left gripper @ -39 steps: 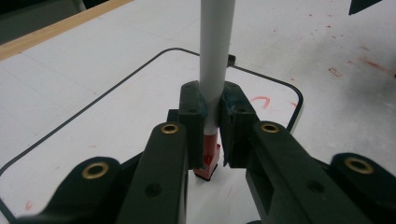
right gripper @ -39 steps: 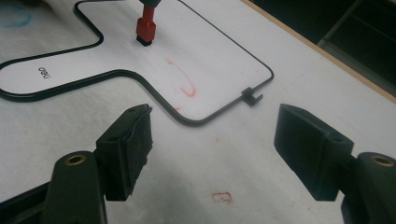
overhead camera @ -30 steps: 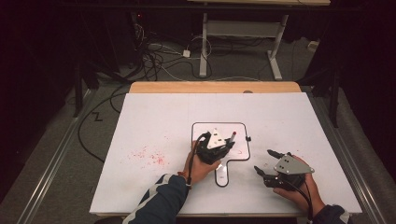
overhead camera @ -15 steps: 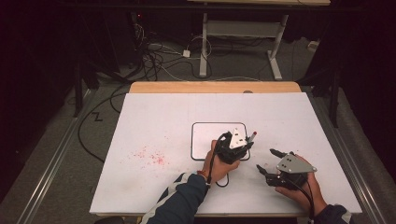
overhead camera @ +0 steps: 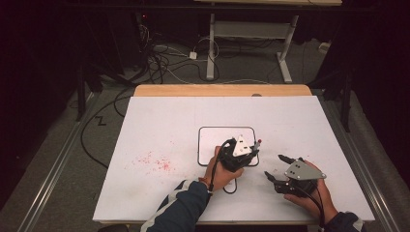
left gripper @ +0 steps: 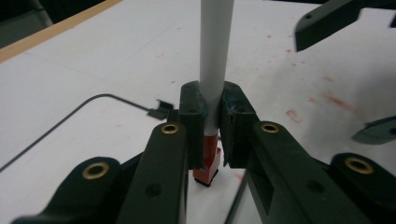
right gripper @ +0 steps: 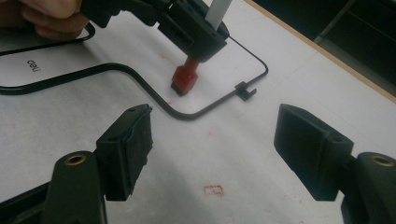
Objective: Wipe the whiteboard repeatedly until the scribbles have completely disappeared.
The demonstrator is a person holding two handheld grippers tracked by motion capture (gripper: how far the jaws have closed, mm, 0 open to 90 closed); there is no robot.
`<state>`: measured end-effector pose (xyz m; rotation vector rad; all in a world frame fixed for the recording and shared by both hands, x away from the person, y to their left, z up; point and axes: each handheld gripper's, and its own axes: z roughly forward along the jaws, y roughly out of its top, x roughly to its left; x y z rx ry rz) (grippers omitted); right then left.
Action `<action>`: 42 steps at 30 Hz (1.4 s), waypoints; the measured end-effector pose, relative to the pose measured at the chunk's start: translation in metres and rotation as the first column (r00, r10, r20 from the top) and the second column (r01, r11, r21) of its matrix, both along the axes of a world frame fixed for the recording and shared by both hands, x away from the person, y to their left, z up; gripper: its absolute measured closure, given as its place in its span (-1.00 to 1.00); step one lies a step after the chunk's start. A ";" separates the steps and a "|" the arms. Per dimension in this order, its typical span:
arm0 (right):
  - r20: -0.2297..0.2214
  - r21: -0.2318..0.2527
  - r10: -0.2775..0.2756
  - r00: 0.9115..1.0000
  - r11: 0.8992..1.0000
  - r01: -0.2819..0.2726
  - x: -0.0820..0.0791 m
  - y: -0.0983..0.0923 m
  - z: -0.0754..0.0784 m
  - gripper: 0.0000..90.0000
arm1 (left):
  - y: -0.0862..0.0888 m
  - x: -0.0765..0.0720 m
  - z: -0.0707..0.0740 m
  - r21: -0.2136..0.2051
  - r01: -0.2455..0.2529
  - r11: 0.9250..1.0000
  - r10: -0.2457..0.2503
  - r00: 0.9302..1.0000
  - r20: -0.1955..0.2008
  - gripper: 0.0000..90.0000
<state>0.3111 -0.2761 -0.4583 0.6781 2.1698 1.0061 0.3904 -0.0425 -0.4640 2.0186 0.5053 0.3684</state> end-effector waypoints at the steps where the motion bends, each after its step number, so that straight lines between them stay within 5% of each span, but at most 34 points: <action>1: -0.002 0.001 0.001 1.000 1.000 -0.001 0.000 0.000 0.000 -0.37 | 0.004 0.001 0.000 0.005 -0.007 1.000 0.007 1.000 -0.001 0.75; 5: -0.003 0.003 -0.008 1.000 1.000 0.008 0.000 -0.002 0.000 -0.37 | 0.021 0.005 0.002 0.034 -0.036 0.999 0.036 0.999 0.010 0.75; 13: -0.005 -0.006 -0.002 1.000 1.000 0.002 0.000 0.001 -0.001 -0.37 | 0.048 0.013 -0.001 -0.014 -0.104 0.994 0.104 0.994 -0.031 0.75; 30: -0.006 -0.007 0.009 1.000 1.000 -0.009 0.000 0.000 -0.001 -0.37 | -0.019 0.006 -0.003 -0.041 -0.028 0.999 0.027 0.999 -0.017 0.75; 35: -0.005 -0.008 0.010 1.000 1.000 -0.010 -0.001 0.001 -0.001 -0.37 | -0.015 0.006 -0.001 -0.019 -0.023 1.000 0.023 1.000 -0.014 0.75; 42: -0.004 -0.006 0.006 1.000 1.000 -0.006 -0.001 0.000 0.000 -0.37 | 0.017 0.008 0.000 -0.005 -0.058 0.998 0.058 0.998 -0.027 0.75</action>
